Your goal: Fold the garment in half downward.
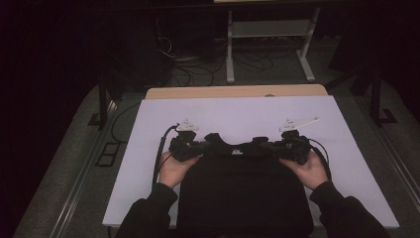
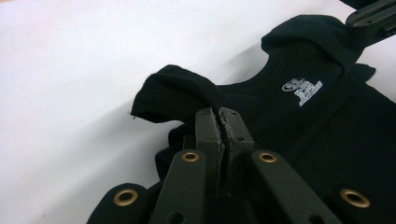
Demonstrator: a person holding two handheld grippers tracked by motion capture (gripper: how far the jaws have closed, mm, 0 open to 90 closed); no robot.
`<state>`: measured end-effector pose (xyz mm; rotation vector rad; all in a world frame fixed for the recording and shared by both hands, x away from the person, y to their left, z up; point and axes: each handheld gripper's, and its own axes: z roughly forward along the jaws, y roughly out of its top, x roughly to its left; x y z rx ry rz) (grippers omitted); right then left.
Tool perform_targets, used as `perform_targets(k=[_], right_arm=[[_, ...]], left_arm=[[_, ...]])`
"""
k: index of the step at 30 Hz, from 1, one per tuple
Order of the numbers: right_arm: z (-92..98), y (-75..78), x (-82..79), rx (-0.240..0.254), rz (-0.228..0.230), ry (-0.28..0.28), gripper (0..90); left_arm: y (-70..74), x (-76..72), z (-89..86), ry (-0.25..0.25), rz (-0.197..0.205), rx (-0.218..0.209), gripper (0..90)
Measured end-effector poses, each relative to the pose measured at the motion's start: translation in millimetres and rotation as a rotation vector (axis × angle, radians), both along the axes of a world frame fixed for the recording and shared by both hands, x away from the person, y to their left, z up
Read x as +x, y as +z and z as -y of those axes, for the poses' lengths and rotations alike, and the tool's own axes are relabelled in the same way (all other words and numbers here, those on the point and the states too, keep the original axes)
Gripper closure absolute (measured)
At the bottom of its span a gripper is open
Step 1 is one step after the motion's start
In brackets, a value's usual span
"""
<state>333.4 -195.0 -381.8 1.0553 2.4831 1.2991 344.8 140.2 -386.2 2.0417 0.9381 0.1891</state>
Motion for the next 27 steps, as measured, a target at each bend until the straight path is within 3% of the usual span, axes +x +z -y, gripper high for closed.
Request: perform_targets(k=[11,27], right_arm=[[-0.1,-2.5,-16.5,-0.009,-0.010,0.022,84.4],[5.5,-15.6,-37.5,0.003,-0.077,0.062,84.1]], left_arm=[[-7.6,-17.7,-1.2,-0.028,-0.013,-0.001,86.3],[-14.8,-44.0,-3.9,-0.066,-0.024,-0.042,86.3]])
